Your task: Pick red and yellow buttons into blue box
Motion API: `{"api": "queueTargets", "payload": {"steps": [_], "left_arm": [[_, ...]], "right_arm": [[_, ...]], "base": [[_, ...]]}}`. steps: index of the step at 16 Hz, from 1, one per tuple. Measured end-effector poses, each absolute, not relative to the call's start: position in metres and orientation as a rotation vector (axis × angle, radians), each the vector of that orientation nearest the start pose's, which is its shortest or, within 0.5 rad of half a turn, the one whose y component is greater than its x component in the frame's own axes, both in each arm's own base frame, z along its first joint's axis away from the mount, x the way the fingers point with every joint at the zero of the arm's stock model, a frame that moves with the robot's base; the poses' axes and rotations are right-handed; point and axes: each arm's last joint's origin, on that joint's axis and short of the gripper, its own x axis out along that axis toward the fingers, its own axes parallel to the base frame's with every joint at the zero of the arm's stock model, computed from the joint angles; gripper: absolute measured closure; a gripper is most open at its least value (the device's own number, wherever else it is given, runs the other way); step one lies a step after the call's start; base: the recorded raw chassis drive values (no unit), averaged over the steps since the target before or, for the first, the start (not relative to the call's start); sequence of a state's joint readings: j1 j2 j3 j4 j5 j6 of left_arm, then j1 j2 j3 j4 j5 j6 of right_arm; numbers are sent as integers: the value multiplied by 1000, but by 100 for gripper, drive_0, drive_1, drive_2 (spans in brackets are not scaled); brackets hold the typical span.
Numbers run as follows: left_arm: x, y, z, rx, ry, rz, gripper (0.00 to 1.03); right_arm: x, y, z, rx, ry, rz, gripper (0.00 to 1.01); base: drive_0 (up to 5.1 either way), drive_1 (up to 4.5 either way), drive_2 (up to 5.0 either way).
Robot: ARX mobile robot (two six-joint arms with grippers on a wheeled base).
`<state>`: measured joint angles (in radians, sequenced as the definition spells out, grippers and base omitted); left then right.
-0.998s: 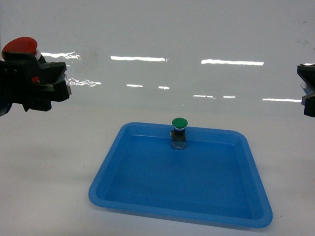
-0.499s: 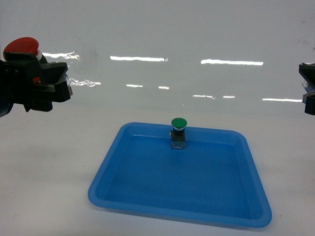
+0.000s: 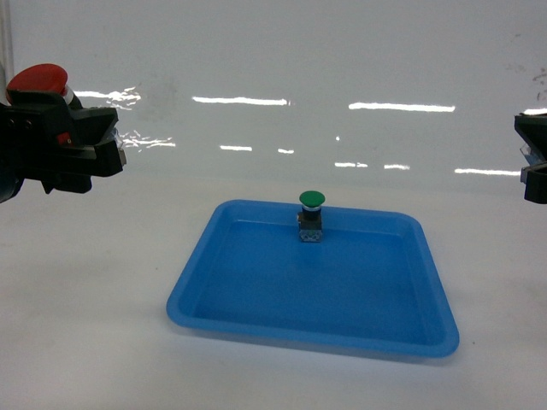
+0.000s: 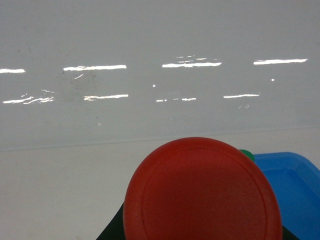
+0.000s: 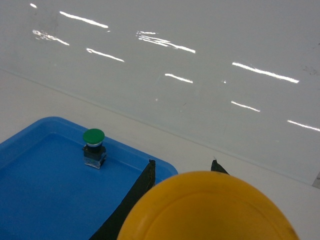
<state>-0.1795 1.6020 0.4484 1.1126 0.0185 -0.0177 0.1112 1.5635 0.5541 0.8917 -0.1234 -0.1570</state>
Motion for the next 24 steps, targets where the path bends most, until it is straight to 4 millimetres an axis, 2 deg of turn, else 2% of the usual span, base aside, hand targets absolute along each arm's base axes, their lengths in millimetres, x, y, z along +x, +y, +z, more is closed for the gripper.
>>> {"api": "queueTargets", "payload": {"steps": [2, 24], "left_arm": [[274, -50, 164, -14, 43, -198, 78], [274, -50, 164, -14, 43, -195, 78]], "right_arm": [[293, 36, 181, -155, 100, 243, 73], [293, 37, 181, -156, 97, 247, 73]], "base": [[0, -405, 404], [332, -490, 162]]}}
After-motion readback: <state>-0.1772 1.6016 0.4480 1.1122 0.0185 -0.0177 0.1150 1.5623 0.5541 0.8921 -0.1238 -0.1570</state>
